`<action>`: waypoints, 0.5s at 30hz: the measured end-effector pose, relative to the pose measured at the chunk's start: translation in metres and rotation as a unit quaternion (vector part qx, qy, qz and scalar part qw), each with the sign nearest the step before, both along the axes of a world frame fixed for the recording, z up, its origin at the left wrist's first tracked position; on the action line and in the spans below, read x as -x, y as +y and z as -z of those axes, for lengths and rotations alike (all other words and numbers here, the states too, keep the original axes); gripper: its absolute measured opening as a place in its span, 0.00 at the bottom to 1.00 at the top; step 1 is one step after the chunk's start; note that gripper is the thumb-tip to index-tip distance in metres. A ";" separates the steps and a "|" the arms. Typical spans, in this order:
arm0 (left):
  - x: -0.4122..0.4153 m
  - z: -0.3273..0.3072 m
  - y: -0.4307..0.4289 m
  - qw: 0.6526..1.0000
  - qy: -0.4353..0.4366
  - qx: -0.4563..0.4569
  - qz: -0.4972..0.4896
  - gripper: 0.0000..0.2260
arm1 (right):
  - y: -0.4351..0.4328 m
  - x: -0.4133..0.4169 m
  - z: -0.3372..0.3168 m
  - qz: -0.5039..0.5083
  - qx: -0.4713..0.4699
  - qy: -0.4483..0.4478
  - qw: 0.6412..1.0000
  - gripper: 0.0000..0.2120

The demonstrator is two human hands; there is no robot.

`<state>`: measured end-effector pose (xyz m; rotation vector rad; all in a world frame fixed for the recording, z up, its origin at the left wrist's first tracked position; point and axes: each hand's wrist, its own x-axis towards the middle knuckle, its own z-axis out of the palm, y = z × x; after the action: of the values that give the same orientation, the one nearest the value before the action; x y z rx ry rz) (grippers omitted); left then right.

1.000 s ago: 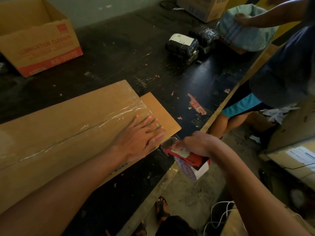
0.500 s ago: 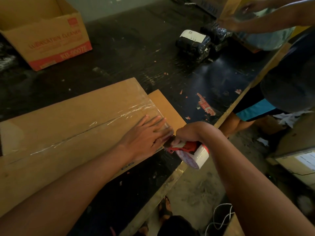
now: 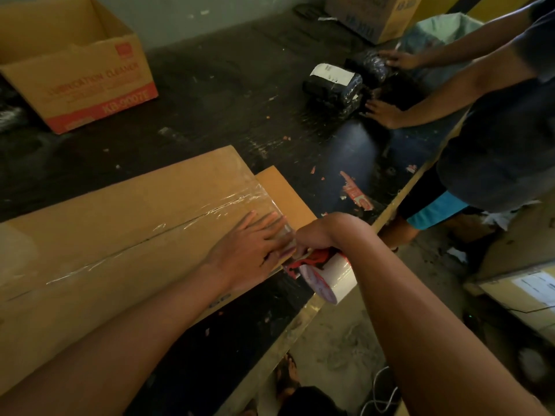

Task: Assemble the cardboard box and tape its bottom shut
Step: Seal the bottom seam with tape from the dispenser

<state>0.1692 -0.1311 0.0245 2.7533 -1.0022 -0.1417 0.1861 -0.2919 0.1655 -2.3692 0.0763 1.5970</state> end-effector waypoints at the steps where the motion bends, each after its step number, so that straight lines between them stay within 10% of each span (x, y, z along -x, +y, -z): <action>1: 0.000 -0.001 0.000 1.000 0.002 0.000 -0.001 0.23 | 0.003 -0.002 0.002 0.004 -0.008 0.002 1.000 0.13; 15: -0.001 -0.007 -0.001 1.000 0.017 -0.018 -0.007 0.24 | -0.035 0.026 0.028 0.090 -0.006 -0.100 0.991 0.13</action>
<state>0.1701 -0.1316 0.0314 2.7794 -0.9792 -0.2061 0.1599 -0.3266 0.1376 -2.4233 0.2310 1.2698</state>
